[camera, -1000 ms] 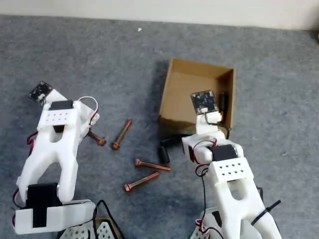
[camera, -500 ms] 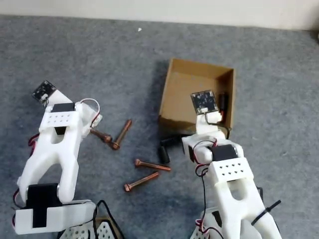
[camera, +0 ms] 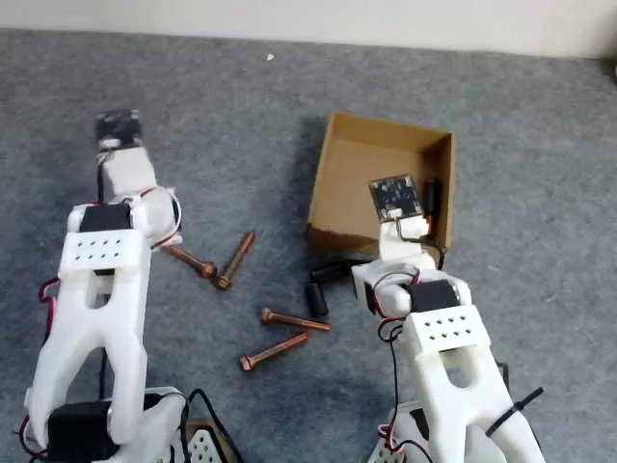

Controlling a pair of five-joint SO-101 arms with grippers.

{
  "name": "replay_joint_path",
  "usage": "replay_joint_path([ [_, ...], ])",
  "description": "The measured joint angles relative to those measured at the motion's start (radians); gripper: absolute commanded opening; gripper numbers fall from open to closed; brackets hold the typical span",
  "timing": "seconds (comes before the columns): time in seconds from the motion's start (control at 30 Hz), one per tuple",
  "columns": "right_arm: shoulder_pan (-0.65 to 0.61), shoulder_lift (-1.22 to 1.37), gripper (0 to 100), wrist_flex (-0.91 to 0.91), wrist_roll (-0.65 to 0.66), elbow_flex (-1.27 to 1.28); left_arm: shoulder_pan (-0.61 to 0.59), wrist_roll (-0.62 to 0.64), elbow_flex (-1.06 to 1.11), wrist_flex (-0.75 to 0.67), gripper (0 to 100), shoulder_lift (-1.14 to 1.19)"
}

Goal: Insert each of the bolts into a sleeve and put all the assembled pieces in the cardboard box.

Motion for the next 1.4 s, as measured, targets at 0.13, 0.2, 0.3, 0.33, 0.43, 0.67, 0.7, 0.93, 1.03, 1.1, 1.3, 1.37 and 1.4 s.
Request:
replay_joint_path([
  [0.13,0.000,0.000,0.5,0.000,0.000,0.000,0.000,-0.341,0.012,0.000,5,0.000],
  [0.2,0.000,0.000,0.5,0.000,0.000,0.000,0.000,-0.486,0.012,0.000,5,0.008],
  [0.3,0.000,0.000,0.5,0.000,0.000,0.000,0.002,-0.615,0.012,0.000,11,0.061],
  [0.33,0.008,0.000,0.5,0.000,0.000,0.000,0.006,-0.661,0.012,0.000,13,0.083],
  [0.43,0.032,0.000,0.5,0.000,0.000,0.000,0.028,-0.806,-0.008,0.040,17,0.173],
  [0.67,0.044,0.000,0.5,0.000,0.000,0.000,0.057,-1.054,-0.250,0.256,17,0.391],
  [0.7,0.048,0.000,0.5,0.000,0.000,0.000,0.058,-1.086,-0.293,0.290,17,0.419],
  [0.93,0.048,0.000,0.5,0.000,0.000,0.000,0.061,-1.287,-0.531,0.446,17,0.620],
  [1.03,0.048,0.000,0.5,0.000,0.000,0.000,0.063,-1.304,-0.582,0.502,17,0.684],
  [1.1,0.048,0.000,0.5,0.000,0.000,0.000,0.071,-1.306,-0.597,0.517,17,0.709],
  [1.3,0.048,0.000,0.5,0.000,0.000,0.000,0.104,-1.313,-0.603,0.526,17,0.721],
  [1.37,0.048,0.000,0.5,0.000,0.000,0.000,0.117,-1.313,-0.603,0.526,17,0.721],
  [1.4,0.048,0.000,0.5,0.000,0.000,0.000,0.121,-1.313,-0.603,0.526,17,0.723],
])
